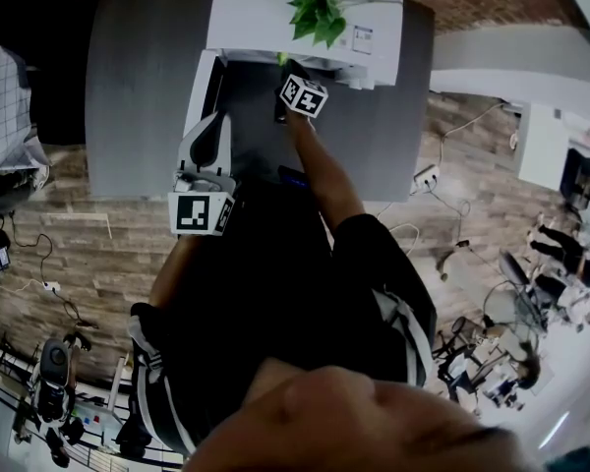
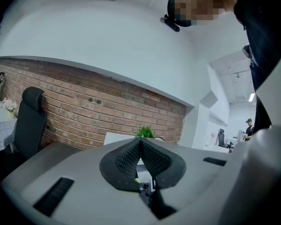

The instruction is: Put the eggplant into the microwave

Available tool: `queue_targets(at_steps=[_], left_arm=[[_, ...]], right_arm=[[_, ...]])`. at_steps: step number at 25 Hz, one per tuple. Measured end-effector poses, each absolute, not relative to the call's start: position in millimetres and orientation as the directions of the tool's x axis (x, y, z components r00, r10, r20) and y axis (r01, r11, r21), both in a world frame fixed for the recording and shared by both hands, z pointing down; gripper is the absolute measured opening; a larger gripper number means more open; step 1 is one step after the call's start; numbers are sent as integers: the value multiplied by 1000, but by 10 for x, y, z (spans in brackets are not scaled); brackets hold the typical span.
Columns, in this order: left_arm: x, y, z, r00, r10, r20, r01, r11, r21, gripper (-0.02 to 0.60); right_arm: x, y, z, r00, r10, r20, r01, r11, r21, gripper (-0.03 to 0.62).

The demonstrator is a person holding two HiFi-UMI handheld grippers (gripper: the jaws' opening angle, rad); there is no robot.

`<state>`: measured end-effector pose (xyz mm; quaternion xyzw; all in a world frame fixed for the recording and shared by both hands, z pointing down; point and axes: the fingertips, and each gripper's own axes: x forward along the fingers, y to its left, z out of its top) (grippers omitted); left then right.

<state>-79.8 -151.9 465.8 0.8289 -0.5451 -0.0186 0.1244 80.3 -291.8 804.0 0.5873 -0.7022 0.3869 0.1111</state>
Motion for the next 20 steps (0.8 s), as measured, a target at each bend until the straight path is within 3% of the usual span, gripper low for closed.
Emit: queue_targets(at_steps=[20], left_arm=[[-775, -1542, 4668, 399, -910, 112, -901, -366, 233, 35]], right_arm=[[890, -3090, 8040, -285, -741, 608, -901, -10, -435, 32]])
